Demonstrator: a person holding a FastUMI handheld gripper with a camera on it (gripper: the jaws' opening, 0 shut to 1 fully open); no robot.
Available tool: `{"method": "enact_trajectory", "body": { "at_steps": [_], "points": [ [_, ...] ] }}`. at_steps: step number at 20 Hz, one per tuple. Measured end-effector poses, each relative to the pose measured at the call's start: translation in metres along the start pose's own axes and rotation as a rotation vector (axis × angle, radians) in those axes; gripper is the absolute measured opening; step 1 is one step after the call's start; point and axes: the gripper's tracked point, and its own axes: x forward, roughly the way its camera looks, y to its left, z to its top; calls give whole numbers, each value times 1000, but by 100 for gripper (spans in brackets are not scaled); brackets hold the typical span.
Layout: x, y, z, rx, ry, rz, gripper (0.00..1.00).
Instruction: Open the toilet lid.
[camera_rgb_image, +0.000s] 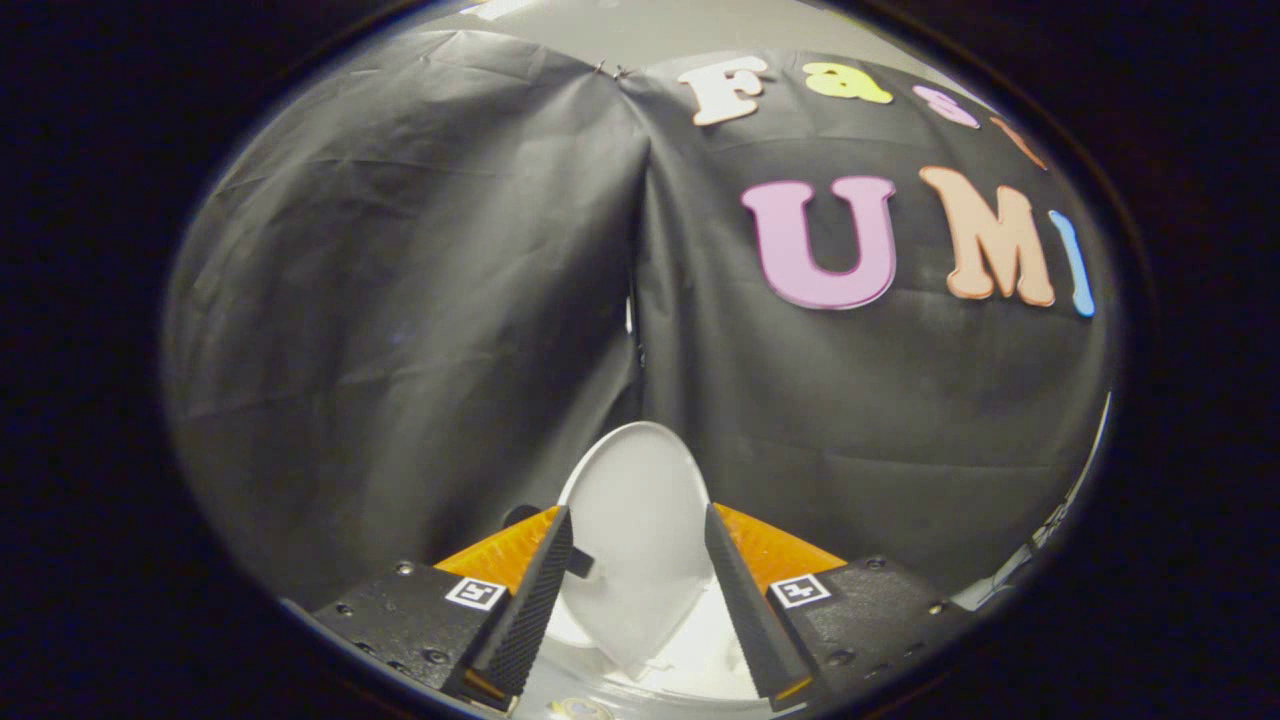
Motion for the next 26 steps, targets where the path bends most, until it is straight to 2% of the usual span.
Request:
{"method": "enact_trajectory", "body": {
  "at_steps": [8,13,20,23,26],
  "points": [
    [-114,-139,-16,-15,-98,-162,81],
    [-180,-206,-42,-86,-54,-242,81],
    [-250,-251,-87,-97,-11,-302,81],
    [-269,-259,-127,-57,66,-293,81],
    [-288,-274,-155,36,112,-298,81]
  ]
}}
